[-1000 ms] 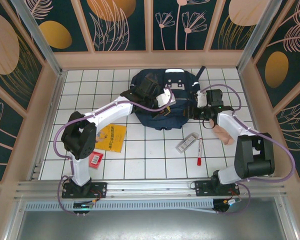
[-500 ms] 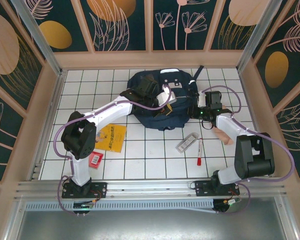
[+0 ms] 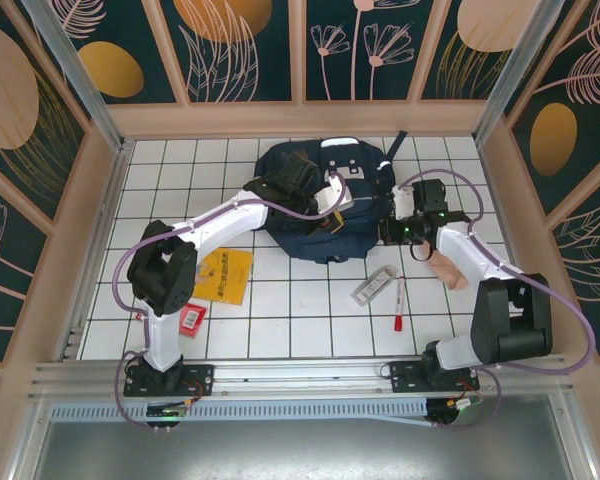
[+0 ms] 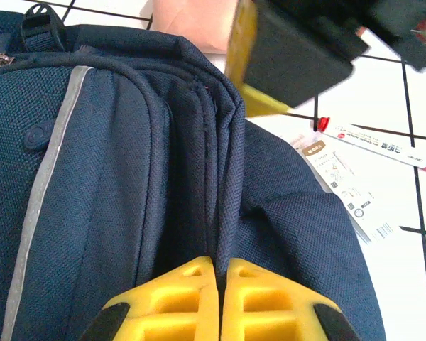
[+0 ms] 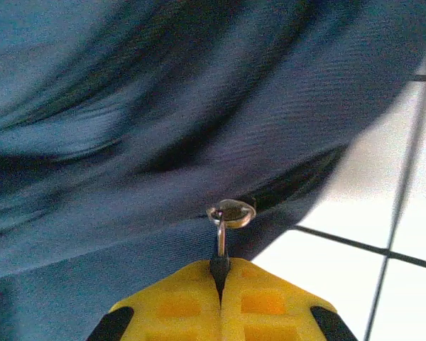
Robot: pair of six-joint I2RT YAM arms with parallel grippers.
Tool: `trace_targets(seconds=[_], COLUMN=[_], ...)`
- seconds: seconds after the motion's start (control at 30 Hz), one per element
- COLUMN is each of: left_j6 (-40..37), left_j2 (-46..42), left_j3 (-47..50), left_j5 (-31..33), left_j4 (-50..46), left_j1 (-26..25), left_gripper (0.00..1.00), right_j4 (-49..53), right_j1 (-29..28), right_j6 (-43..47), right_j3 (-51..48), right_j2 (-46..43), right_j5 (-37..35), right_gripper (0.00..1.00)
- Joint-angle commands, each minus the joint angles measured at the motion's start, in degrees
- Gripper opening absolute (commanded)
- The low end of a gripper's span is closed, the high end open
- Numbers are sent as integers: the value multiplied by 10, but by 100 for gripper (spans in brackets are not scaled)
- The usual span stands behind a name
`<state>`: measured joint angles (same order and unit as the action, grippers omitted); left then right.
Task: Pack books, pencil case, and school supplies into a backpack
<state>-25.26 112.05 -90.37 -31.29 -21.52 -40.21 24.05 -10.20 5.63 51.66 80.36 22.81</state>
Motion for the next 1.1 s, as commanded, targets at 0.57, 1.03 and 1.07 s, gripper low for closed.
trace_targets(seconds=[0.57, 1.03, 1.07], left_j6=[6, 292, 317], left_j2=[5, -46, -55], left_j3=[15, 65, 69], left_j5=[-65, -76, -58], left_j4=[53, 110, 94], left_j1=[4, 25, 31], left_gripper=[0, 33, 34], right_j4=[-107, -177, -182], right_j1=[-148, -205, -208], right_j6=[68, -35, -56], right_j3=[-95, -89, -88], right_j2=[-153, -43, -30], right_j5=[250, 177, 182], right_gripper=[0, 9, 16])
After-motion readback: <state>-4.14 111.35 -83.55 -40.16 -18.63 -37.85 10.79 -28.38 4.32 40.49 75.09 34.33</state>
